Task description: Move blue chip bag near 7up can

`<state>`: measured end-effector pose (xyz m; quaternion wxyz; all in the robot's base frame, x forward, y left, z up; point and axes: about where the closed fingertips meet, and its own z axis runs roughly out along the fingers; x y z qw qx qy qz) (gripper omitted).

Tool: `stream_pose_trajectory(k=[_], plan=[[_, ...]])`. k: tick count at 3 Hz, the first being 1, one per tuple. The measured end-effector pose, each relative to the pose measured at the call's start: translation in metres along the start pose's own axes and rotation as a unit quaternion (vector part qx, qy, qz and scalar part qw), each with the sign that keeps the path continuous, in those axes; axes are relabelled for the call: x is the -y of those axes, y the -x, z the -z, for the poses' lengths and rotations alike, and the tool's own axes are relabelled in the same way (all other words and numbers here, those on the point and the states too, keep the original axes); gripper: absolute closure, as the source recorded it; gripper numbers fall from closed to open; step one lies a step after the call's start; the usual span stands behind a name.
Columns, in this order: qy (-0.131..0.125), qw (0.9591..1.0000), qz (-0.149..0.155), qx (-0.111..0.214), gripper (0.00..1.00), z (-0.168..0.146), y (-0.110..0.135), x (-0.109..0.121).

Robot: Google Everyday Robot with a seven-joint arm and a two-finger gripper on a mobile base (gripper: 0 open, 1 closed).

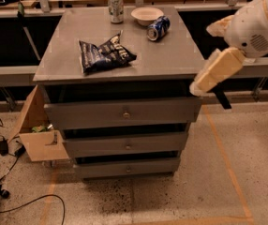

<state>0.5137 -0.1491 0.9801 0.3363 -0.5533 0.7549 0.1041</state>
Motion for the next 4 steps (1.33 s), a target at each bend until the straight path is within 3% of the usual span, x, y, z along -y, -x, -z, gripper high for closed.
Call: stream_pose_trajectory(k=[1, 2, 3, 4], plan=[[0.01, 0.9946, -0.009, 0.103, 0.0, -0.045, 0.06, 0.007], [0.012, 0.9868, 0.002, 0.162, 0.0, -0.094, 0.12, 0.005], [-0.008, 0.9845, 0.002, 0.175, 0.0, -0.094, 0.132, 0.014], [-0.008, 0.9845, 0.002, 0.175, 0.0, -0.094, 0.132, 0.014]])
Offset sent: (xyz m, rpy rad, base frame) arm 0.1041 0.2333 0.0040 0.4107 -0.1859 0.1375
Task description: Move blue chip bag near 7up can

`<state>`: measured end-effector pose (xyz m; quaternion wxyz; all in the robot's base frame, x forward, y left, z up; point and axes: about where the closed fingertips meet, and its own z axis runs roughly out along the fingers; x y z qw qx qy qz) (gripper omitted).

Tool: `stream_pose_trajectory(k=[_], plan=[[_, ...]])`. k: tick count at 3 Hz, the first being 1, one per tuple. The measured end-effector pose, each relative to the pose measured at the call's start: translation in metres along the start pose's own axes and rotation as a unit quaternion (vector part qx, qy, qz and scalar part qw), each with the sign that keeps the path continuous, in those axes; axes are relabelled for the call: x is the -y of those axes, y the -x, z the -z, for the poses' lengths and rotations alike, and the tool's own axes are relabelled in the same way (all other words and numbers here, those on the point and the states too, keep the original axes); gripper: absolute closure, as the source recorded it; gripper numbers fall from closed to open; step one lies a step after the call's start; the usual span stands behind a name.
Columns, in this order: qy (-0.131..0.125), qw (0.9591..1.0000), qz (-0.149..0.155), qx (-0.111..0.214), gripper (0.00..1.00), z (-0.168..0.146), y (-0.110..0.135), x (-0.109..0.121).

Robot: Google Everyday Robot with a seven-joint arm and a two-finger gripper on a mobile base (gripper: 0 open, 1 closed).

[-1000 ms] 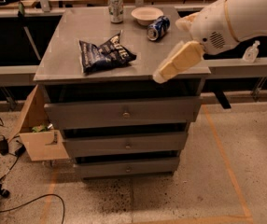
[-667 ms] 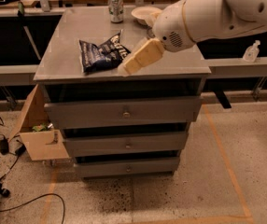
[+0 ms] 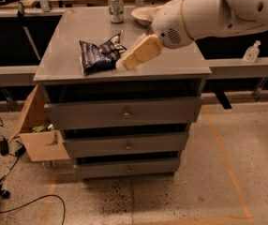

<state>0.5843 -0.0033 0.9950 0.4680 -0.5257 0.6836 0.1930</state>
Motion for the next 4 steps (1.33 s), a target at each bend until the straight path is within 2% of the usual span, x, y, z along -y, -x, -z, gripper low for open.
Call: stream_pose_trajectory(k=[1, 2, 3, 4], plan=[[-0.032, 0.9993, -0.016, 0.004, 0.0, -0.004, -0.004, 0.009], [-0.099, 0.9933, -0.059, -0.009, 0.0, -0.014, -0.021, 0.038], [-0.147, 0.9835, -0.103, -0.018, 0.0, -0.027, -0.036, 0.062], [-0.171, 0.9744, -0.145, -0.007, 0.0, -0.044, -0.049, 0.081]])
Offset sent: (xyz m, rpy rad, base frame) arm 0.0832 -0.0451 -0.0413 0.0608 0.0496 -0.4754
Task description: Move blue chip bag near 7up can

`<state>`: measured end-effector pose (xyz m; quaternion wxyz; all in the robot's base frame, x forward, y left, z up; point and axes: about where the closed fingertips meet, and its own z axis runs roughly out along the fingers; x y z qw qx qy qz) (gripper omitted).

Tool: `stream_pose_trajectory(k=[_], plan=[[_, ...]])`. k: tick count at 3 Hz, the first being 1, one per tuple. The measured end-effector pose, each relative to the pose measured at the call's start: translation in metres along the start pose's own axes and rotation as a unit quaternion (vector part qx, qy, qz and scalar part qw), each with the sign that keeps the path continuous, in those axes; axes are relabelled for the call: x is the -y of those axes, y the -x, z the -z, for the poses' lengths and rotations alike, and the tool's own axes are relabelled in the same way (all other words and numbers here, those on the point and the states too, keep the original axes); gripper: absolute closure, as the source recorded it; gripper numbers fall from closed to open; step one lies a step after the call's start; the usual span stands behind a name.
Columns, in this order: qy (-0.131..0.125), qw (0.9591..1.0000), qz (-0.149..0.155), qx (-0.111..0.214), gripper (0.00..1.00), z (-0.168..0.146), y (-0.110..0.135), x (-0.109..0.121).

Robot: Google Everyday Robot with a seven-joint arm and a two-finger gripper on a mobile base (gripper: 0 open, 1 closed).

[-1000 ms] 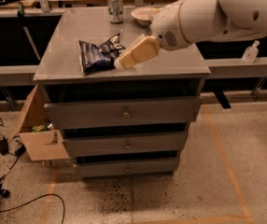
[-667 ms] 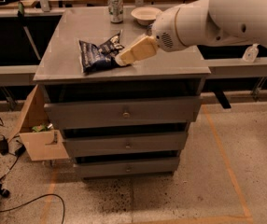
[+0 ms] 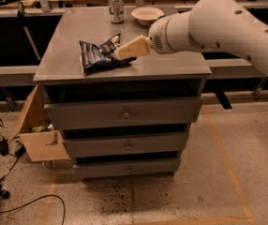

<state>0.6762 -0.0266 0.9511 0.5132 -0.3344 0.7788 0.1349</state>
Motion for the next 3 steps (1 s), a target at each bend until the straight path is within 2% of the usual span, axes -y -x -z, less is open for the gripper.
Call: stream_pose_trajectory(k=[1, 3], plan=[[-0.001, 0.9997, -0.024, 0.005, 0.0, -0.029, -0.01, 0.015], [0.021, 0.9991, -0.037, -0.005, 0.0, -0.088, -0.032, 0.03]])
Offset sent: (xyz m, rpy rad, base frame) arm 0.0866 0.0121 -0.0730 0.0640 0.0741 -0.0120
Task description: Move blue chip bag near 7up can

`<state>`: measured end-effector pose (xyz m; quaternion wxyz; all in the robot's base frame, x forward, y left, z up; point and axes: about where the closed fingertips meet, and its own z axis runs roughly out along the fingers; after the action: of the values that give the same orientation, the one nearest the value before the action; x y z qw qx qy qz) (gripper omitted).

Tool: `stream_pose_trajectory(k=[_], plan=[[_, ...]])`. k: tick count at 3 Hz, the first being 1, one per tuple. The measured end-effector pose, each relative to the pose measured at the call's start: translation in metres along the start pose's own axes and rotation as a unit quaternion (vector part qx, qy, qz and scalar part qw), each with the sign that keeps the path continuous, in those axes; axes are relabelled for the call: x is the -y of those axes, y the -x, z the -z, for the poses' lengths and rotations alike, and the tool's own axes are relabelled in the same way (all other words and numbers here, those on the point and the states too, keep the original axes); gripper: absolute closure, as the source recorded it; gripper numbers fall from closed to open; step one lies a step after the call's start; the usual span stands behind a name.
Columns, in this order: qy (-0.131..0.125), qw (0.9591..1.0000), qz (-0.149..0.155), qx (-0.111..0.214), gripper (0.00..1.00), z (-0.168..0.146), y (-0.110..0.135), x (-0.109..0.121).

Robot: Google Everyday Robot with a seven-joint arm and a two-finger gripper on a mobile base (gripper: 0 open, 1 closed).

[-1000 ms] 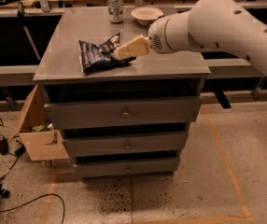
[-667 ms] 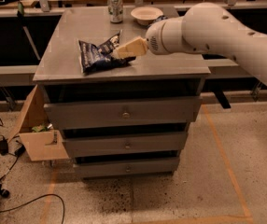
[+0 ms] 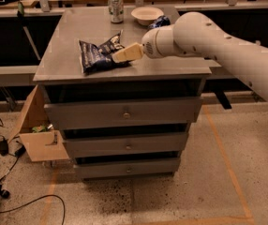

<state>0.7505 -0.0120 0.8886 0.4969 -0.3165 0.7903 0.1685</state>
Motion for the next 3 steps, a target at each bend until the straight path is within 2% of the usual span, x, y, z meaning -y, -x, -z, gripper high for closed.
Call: stream_pose_trajectory(k=[1, 2, 3], plan=[[0.02, 0.9998, 0.003, -0.001, 0.18, -0.029, -0.003, 0.001], [0.041, 0.9992, 0.003, 0.0, 0.41, -0.049, -0.008, 0.001], [0.049, 0.9988, 0.003, 0.003, 0.72, -0.058, -0.012, 0.004]])
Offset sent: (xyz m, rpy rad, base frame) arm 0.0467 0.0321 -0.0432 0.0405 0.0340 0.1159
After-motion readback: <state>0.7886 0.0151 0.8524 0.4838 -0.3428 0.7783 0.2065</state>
